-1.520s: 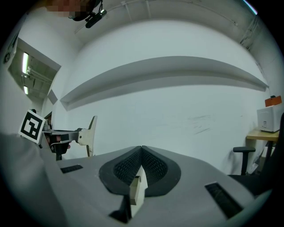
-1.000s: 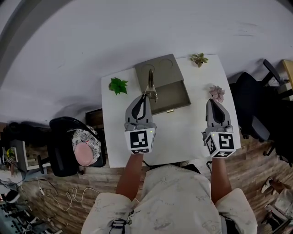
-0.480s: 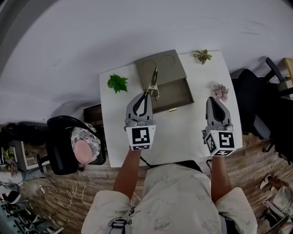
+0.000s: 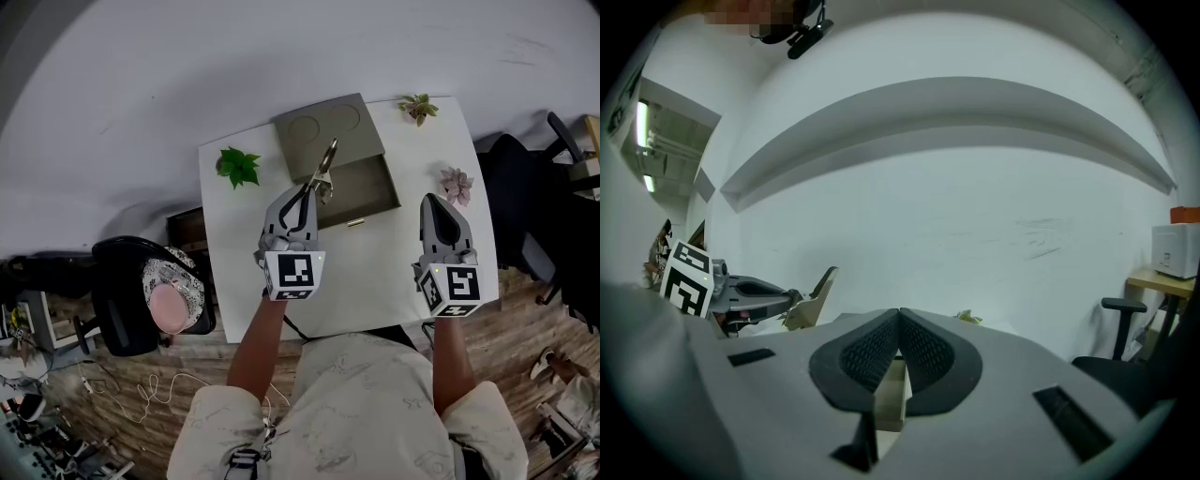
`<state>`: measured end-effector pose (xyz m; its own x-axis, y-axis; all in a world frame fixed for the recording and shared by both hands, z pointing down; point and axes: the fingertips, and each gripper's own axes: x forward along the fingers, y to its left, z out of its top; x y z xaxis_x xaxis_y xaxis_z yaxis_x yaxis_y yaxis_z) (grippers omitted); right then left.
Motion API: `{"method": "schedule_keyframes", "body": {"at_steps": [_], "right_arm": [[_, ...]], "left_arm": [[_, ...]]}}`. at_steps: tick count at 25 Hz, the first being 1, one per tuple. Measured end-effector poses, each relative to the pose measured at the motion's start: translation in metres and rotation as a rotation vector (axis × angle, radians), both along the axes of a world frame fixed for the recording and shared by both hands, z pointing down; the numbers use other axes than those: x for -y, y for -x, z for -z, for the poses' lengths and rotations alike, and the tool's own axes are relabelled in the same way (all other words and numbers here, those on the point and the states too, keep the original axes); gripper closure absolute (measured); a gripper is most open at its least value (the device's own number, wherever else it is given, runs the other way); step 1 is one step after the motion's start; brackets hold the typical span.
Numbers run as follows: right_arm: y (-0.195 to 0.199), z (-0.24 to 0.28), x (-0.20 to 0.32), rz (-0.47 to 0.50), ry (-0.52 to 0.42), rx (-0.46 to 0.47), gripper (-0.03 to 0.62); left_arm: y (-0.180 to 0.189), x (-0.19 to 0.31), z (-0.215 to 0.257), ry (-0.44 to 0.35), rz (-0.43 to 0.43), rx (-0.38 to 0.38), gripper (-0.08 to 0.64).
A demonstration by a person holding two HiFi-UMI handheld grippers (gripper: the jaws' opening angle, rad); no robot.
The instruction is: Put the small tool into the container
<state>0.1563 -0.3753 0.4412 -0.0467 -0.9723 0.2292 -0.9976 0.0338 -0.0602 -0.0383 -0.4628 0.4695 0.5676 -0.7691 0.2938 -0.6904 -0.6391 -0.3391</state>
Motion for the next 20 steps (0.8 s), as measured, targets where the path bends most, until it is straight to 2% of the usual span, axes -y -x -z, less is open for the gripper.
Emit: {"method": "schedule_keyframes", "body": {"at_steps": [20], "right_arm": [[0.0, -0.015, 0.003, -0.017, 0.048, -0.008, 0.577]], "left_arm": [[-0.026, 0.002, -0.052, 0.101, -0.108, 0.139, 0.551]]}}
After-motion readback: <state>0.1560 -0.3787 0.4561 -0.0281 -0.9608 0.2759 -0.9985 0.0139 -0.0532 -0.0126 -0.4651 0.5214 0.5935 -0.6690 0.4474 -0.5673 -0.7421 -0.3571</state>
